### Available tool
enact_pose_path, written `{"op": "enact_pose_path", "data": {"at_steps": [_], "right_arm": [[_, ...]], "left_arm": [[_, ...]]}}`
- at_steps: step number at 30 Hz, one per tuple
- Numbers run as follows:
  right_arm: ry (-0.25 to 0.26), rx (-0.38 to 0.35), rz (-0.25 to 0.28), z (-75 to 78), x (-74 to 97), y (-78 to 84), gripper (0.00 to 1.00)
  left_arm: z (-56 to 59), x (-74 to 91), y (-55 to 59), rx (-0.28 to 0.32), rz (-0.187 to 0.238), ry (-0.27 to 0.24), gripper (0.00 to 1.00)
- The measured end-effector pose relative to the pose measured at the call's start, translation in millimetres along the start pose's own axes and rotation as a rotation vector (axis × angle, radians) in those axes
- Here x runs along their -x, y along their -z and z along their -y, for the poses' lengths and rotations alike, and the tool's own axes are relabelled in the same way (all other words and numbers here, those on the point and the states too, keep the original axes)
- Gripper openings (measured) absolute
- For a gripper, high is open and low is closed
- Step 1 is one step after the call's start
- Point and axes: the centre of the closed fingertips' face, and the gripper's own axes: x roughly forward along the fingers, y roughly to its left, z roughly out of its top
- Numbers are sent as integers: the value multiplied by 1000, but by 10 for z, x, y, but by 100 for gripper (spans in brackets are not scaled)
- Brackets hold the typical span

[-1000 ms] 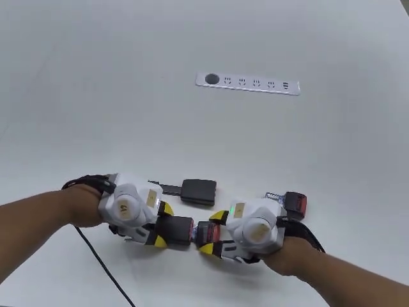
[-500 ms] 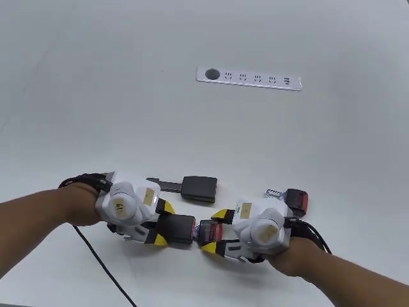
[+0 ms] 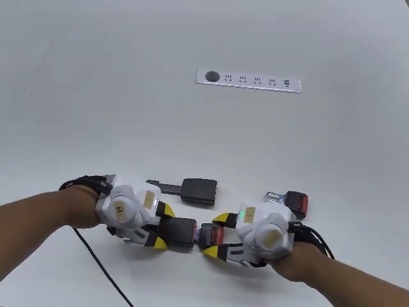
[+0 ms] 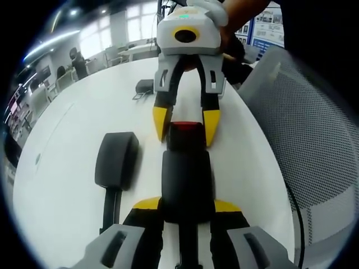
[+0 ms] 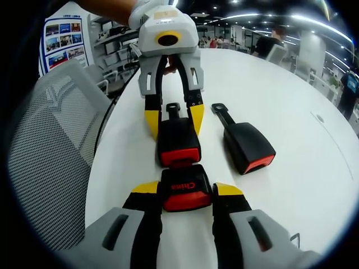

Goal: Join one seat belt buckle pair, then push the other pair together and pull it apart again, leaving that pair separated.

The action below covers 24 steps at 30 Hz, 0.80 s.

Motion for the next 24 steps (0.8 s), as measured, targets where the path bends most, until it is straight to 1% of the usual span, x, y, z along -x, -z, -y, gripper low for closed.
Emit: {"op": "enact_pose_path", "data": {"at_steps": [13,18,24], "right_arm": [[-1,-7,8,3,10,8,33],[12,-21,22,-10,18,9,34],[12,-21,23,-2,1,18,34]], "left_arm": [[1,1,0,-5,-2,5,32],[4,2,-4,-3,-5,5,32],[10,-1,-8,-5,-12,9,32]]}}
